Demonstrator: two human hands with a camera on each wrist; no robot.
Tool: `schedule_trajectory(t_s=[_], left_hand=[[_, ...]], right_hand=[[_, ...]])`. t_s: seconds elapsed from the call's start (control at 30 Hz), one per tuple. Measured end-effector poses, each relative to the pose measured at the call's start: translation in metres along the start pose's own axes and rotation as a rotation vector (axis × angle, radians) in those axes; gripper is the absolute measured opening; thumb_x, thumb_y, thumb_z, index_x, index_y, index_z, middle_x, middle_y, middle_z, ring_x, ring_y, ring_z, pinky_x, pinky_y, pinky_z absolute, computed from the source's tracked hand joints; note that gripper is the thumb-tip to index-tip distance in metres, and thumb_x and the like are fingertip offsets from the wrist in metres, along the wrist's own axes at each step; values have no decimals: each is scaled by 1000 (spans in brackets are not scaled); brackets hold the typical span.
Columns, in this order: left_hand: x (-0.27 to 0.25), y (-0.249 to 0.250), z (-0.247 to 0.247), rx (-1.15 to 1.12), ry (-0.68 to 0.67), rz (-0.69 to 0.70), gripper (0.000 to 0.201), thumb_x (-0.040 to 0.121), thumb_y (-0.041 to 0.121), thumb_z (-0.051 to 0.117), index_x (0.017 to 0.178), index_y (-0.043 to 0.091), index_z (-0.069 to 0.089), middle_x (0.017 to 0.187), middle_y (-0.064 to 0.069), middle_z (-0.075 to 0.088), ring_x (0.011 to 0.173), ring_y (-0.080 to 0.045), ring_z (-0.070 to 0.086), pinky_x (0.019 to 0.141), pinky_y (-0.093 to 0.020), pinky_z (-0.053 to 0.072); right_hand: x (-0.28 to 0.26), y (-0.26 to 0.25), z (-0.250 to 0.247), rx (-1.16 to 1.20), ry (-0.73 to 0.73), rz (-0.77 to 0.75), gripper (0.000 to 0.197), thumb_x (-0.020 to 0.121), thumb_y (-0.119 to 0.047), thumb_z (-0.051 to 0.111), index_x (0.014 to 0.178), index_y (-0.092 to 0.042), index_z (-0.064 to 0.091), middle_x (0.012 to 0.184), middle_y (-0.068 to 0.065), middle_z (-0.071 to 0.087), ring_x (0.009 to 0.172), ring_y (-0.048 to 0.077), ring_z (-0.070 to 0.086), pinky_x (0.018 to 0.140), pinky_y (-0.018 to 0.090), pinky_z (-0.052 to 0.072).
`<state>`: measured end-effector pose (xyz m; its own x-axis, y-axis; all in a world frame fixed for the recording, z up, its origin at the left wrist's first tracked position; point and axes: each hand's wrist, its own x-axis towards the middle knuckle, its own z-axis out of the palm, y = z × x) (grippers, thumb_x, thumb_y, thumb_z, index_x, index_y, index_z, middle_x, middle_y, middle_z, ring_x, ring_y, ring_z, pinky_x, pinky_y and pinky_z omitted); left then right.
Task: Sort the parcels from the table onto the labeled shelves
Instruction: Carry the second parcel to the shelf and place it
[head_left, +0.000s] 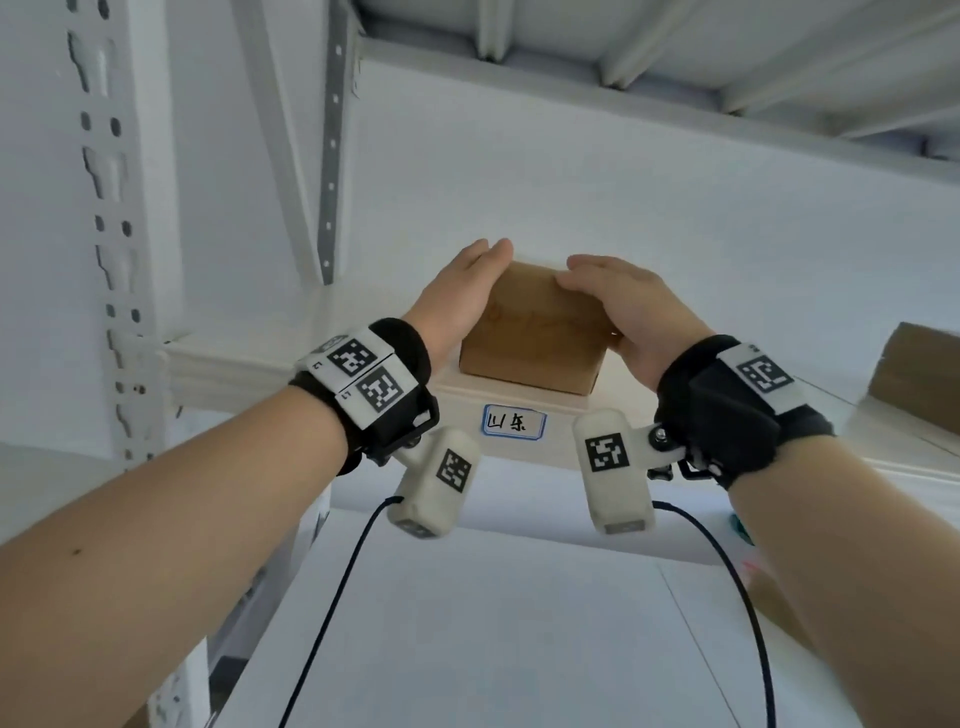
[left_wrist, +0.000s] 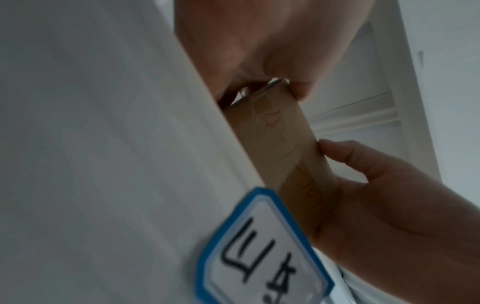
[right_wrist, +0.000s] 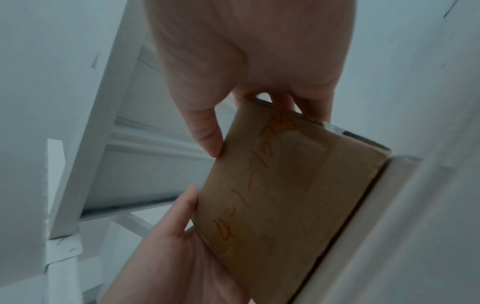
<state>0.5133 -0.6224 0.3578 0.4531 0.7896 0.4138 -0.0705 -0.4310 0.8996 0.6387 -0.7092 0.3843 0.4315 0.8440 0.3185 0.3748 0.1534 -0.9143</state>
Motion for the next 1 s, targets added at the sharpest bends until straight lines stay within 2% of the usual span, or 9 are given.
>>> schedule_trajectory(t_s=[0.2, 0.33, 0.43, 0.5, 0.6, 0.7, 0.83, 0.9, 1.0], left_hand=[[5, 3, -2, 77, -5, -43, 96, 67, 75, 37, 146, 21, 38, 155, -5, 40, 143, -26, 39, 117, -48, 29], [4, 8, -4, 113, -3, -74, 65, 95, 55, 37, 151, 24, 32, 152, 3, 41, 140, -21, 41, 116, -44, 32], [9, 5, -7, 141, -17, -74, 41, 98, 48, 37, 130, 23, 44, 131, 3, 48, 133, -25, 47, 112, -45, 37], [13, 4, -9, 147, -32, -81, 42, 99, 47, 38, 133, 24, 44, 124, 3, 48, 129, -25, 49, 111, -45, 39], [18, 3, -11, 154, -41, -84, 35, 97, 46, 41, 125, 25, 47, 133, -3, 52, 127, -26, 51, 110, -47, 40], [19, 3, -11, 161, -20, -98, 21, 98, 44, 42, 110, 26, 44, 118, 0, 50, 126, -27, 52, 109, -47, 41], [19, 3, -10, 177, -14, -74, 25, 99, 43, 41, 116, 25, 45, 114, 3, 47, 120, -24, 51, 107, -40, 42], [19, 3, -9, 235, -15, -51, 22, 101, 42, 38, 113, 24, 43, 105, 5, 44, 105, -20, 46, 89, -26, 43], [14, 6, -8, 350, 8, -34, 15, 102, 41, 35, 102, 27, 40, 93, 11, 40, 97, -15, 37, 65, -11, 27]], right_hand=[[14, 1, 2, -7, 40, 29, 24, 87, -29, 61, 110, -24, 64, 102, -7, 59, 93, 12, 53, 77, 25, 44], [24, 4, 3, 6, 68, 60, 35, 87, -31, 60, 120, -20, 63, 104, -5, 59, 94, 14, 53, 84, 30, 46], [29, 7, 4, 10, 89, 72, 38, 86, -32, 58, 122, -19, 63, 111, -1, 58, 97, 18, 52, 95, 36, 46], [30, 7, 5, 10, 100, 79, 39, 85, -32, 58, 121, -18, 64, 114, 1, 57, 101, 20, 51, 100, 40, 44], [31, 8, 6, 4, 105, 84, 39, 84, -33, 57, 120, -19, 65, 112, 0, 57, 103, 21, 52, 100, 41, 44], [33, 10, 4, 23, 97, 92, 38, 85, -32, 57, 120, -20, 64, 104, -4, 57, 100, 20, 51, 96, 38, 45], [31, 10, 4, 17, 90, 96, 38, 86, -33, 56, 122, -24, 63, 100, -7, 56, 102, 20, 52, 95, 38, 46], [28, 8, 4, 18, 84, 106, 38, 87, -32, 56, 124, -24, 62, 102, -7, 56, 101, 19, 52, 91, 36, 46], [22, 4, 3, -12, 82, 110, 40, 90, -28, 55, 128, -20, 60, 112, -1, 57, 100, 19, 52, 95, 38, 45]])
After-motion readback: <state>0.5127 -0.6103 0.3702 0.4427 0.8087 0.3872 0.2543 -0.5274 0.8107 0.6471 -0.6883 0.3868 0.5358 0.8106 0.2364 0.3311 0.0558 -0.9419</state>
